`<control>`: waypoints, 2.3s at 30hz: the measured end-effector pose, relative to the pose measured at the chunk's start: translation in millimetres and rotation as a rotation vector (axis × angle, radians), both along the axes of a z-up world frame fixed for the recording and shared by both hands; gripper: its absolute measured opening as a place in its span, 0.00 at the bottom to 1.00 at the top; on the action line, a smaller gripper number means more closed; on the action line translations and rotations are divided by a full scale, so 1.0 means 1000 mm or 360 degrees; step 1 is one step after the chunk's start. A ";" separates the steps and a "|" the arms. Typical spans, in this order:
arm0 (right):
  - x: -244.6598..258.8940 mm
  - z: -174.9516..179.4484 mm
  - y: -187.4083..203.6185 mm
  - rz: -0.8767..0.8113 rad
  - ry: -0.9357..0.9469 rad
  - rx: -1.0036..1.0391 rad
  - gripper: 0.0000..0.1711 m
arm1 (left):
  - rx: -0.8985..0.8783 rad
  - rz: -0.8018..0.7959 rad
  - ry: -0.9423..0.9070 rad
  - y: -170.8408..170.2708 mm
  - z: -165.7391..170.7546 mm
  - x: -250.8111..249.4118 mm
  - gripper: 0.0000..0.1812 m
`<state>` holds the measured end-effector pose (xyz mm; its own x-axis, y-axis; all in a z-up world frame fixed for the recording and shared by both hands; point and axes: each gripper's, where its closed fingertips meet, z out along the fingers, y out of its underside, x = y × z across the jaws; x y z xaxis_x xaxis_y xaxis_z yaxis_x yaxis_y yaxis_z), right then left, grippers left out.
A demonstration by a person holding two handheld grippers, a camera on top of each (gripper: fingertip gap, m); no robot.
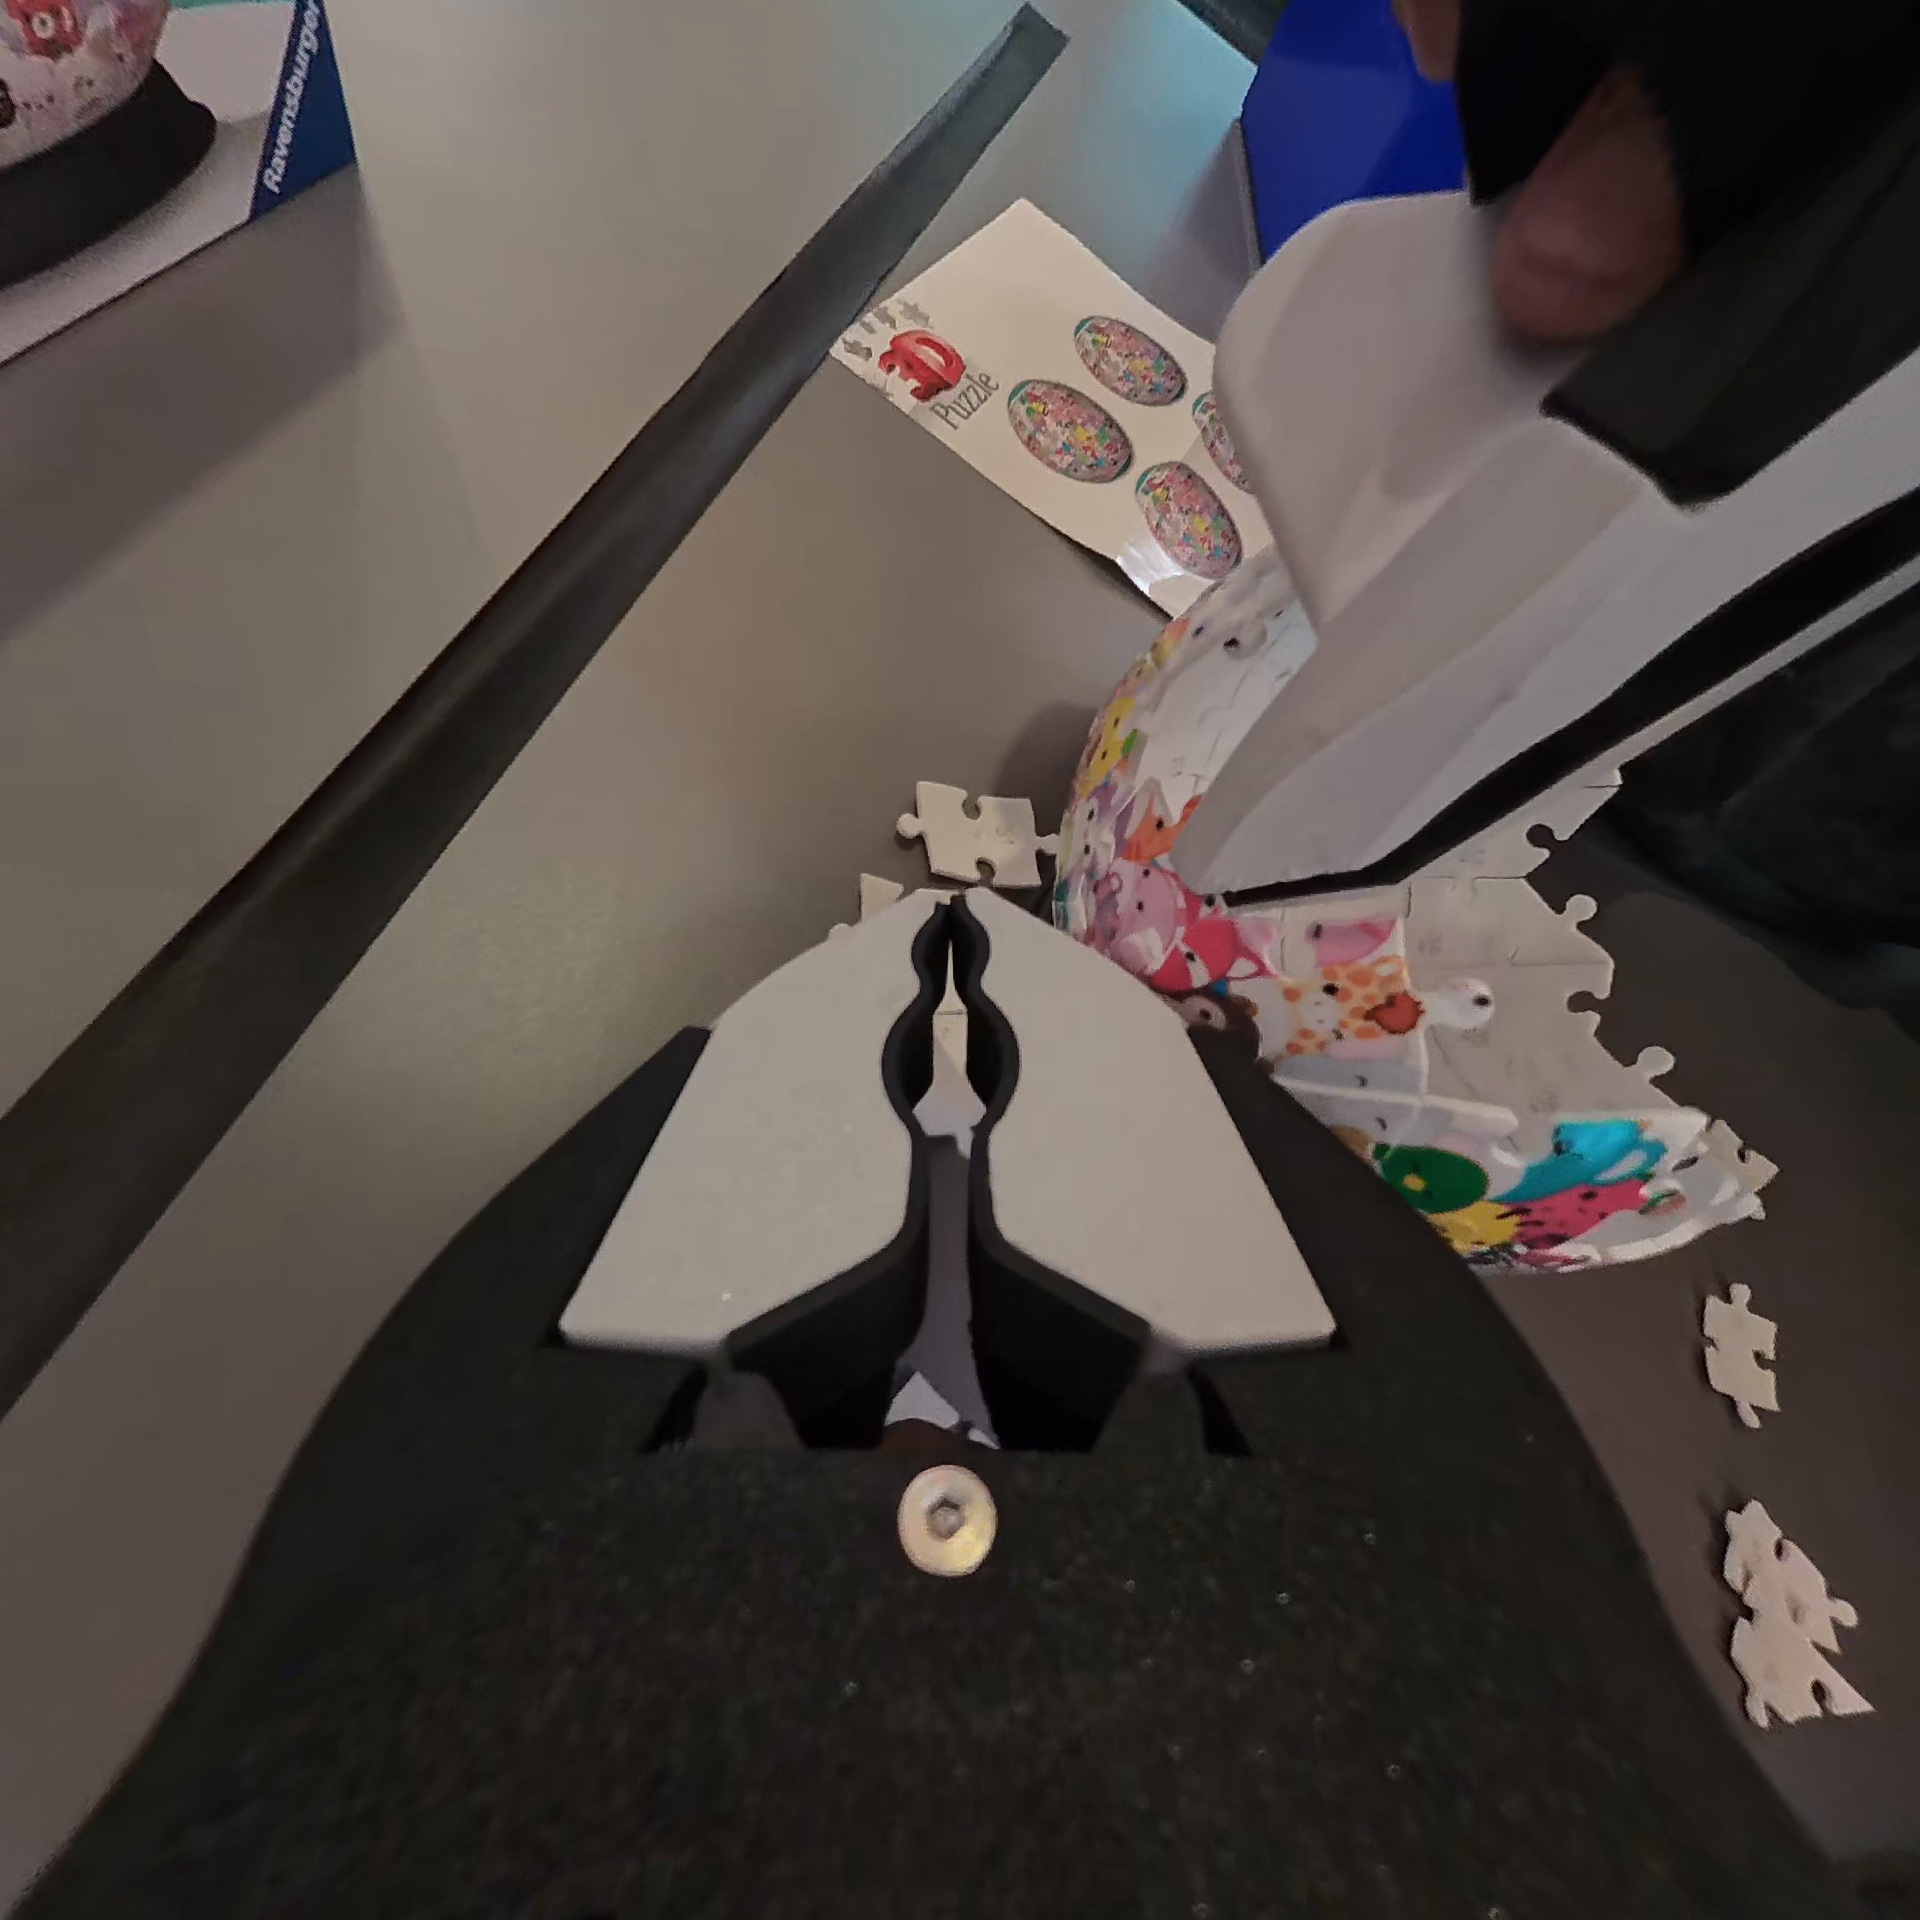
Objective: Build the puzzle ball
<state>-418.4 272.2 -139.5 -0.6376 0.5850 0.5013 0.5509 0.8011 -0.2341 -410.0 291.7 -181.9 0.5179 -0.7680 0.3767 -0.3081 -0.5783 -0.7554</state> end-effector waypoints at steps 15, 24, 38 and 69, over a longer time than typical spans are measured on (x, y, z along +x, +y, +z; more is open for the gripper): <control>-0.002 -0.001 0.002 -0.0034 -0.0007 0.0038 0.01 | -0.0031 -0.0032 0.0010 -0.004 -0.006 0.001 0.00; -0.003 -0.001 0.003 -0.0037 -0.0010 0.0067 0.01 | -0.0042 -0.0026 0.0025 -0.003 -0.010 0.001 0.00; -0.003 -0.002 0.004 -0.0048 -0.0006 0.0079 0.02 | -0.0053 -0.0030 -0.0012 -0.004 -0.008 0.001 0.00; 0.003 0.013 0.001 -0.0076 0.0048 -0.0004 0.06 | -0.0056 -0.0023 -0.0009 -0.003 -0.009 0.001 0.00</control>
<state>-415.4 273.3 -126.2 -0.5936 0.6155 0.5185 0.5810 0.7735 -0.2532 -408.9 289.1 -191.0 0.5047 -0.7617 0.4063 -0.3124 -0.5999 -0.7366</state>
